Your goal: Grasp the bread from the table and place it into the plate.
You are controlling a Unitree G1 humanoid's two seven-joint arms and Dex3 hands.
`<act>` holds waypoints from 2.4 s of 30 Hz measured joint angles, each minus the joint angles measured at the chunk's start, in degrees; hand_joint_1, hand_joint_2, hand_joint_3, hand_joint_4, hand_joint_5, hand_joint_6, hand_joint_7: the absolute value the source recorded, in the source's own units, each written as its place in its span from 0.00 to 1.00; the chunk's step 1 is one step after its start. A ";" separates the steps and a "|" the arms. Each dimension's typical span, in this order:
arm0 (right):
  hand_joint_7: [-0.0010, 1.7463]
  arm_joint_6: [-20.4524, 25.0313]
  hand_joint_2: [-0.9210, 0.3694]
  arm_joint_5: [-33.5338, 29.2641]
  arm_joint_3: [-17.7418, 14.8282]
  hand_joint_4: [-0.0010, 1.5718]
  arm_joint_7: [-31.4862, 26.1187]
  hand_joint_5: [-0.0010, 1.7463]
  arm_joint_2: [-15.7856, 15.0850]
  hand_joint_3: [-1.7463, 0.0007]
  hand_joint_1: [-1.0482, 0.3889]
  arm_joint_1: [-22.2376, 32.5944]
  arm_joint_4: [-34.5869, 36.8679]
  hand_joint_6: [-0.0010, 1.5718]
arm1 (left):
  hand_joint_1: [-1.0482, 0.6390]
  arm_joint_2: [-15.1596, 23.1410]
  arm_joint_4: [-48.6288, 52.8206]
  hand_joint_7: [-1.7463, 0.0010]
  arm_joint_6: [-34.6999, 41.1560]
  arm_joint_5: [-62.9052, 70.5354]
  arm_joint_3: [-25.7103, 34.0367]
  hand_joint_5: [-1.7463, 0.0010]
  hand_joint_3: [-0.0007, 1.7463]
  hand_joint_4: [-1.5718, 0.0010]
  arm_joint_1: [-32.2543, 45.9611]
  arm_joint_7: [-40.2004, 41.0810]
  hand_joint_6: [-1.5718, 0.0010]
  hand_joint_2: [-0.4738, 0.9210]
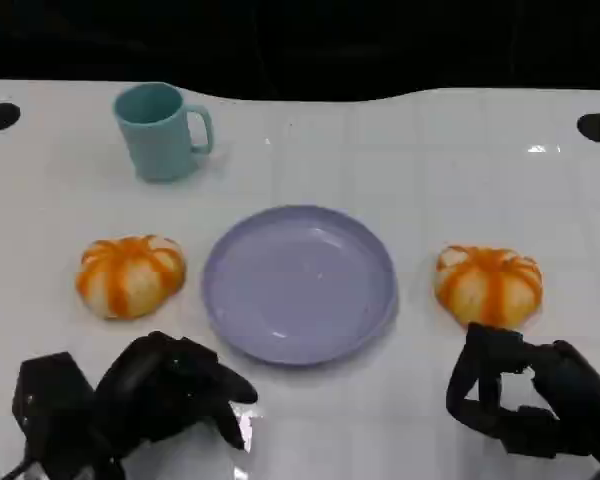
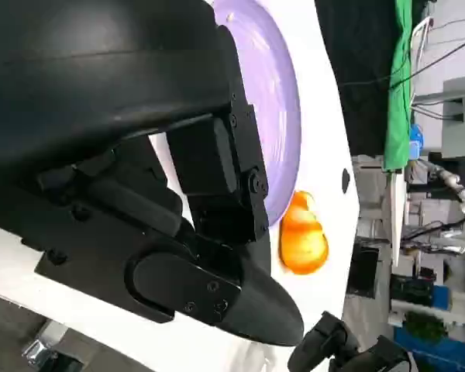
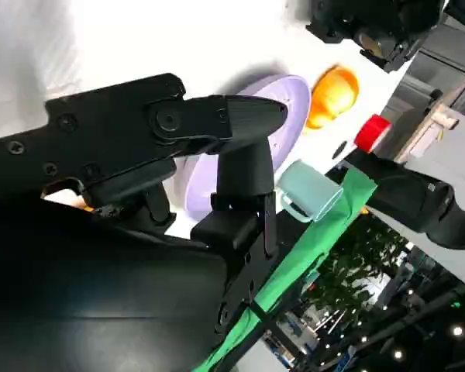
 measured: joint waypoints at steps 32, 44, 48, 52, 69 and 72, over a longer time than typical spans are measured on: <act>0.75 -0.44 0.00 -0.17 -0.10 0.44 -0.24 0.96 -0.02 0.84 0.40 -0.19 -0.51 0.39 | 0.00 0.01 0.66 0.96 -0.06 -0.57 0.23 0.52 0.02 0.15 -0.47 -0.35 0.00 1.00; 0.32 2.96 0.00 0.37 -2.25 0.28 -0.79 0.60 -0.05 0.88 0.39 -0.19 -6.51 0.28 | 0.00 0.03 1.52 0.95 0.36 -0.80 0.50 0.53 0.02 0.14 -0.77 -0.71 0.00 1.00; 0.17 4.65 0.00 0.35 -2.87 0.22 -0.74 0.49 -0.41 0.90 0.40 -0.17 -9.03 0.30 | 0.00 0.04 1.54 0.95 -0.05 -0.62 0.48 0.53 0.02 0.14 -0.77 -0.69 0.00 1.00; 0.08 6.51 0.00 -2.61 -4.14 0.18 -1.59 0.42 -1.99 0.92 0.40 -0.19 -11.51 0.28 | 0.00 0.07 1.55 0.95 -0.31 -0.61 0.49 0.53 0.03 0.14 -0.77 -0.69 0.00 1.00; 0.00 23.15 0.02 -27.56 -1.40 0.13 -7.98 0.16 -8.97 1.00 0.33 -6.55 -16.56 0.18 | 0.00 0.16 1.62 0.94 -0.40 -0.51 0.49 0.52 0.02 0.14 -0.80 -0.66 0.00 1.00; 0.00 24.06 0.03 -31.07 0.40 0.13 -10.72 0.15 -9.66 1.00 0.33 -8.00 -14.88 0.18 | 0.00 0.19 1.58 0.95 -0.40 -0.49 0.46 0.52 0.02 0.14 -0.76 -0.65 0.00 1.00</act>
